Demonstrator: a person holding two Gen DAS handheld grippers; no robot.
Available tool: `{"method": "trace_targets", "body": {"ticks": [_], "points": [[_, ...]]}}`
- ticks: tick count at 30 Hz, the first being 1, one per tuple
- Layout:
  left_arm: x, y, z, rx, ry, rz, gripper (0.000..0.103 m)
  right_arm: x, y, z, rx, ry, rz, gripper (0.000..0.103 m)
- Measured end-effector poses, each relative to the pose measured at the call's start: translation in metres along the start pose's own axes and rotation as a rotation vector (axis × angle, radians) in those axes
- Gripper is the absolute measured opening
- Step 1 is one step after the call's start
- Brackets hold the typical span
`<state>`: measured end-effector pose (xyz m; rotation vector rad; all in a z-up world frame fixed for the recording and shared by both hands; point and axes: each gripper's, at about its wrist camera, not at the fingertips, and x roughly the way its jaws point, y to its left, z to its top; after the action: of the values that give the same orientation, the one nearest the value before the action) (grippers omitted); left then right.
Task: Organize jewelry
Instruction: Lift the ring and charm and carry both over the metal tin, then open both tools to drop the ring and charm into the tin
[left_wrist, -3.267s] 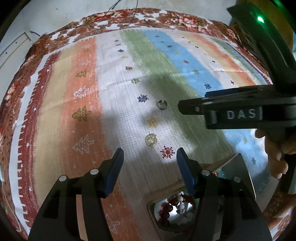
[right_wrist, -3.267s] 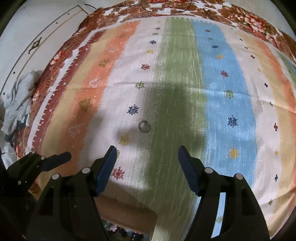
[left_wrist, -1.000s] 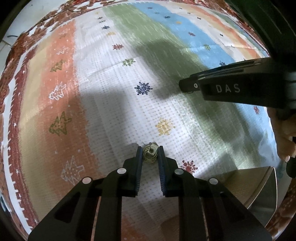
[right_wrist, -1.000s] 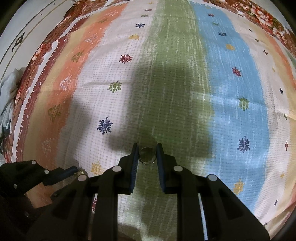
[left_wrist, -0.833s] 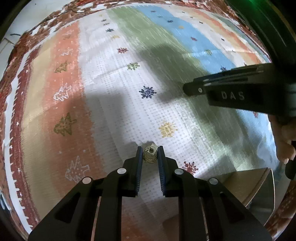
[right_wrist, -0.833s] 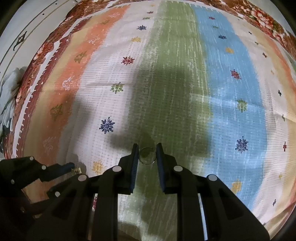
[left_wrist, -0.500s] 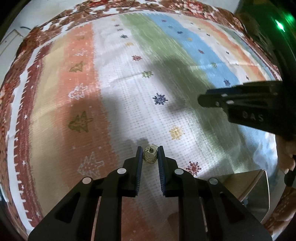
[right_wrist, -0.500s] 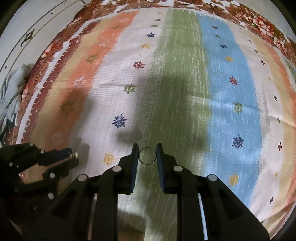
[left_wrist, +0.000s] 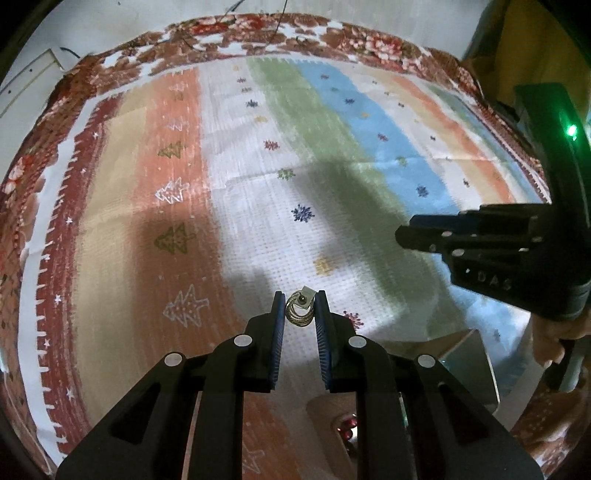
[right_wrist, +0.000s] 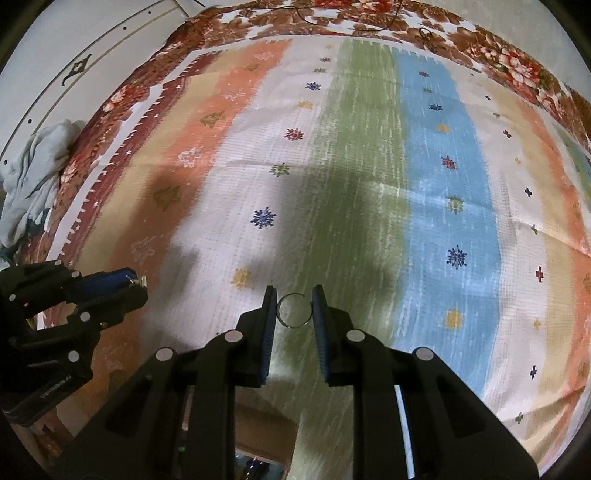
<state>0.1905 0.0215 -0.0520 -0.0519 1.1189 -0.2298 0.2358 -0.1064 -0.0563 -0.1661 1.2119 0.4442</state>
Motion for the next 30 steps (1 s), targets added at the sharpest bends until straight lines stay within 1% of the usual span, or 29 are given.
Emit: {"method": "trace_targets", "body": {"ticks": [11, 20, 30], "points": [[-0.023, -0.001, -0.013, -0.025, -0.056, -0.032, 0.016, -0.024, 0.018, -0.021, -0.063, -0.049, -0.038, 0.021], [-0.045, -0.008, -0.028, -0.024, -0.11, -0.064, 0.016, -0.052, 0.032, -0.037, -0.095, -0.112, -0.019, 0.021], [-0.058, -0.02, -0.046, -0.003, -0.135, -0.096, 0.016, -0.077, 0.043, -0.065, -0.131, -0.158, 0.02, 0.021]]}}
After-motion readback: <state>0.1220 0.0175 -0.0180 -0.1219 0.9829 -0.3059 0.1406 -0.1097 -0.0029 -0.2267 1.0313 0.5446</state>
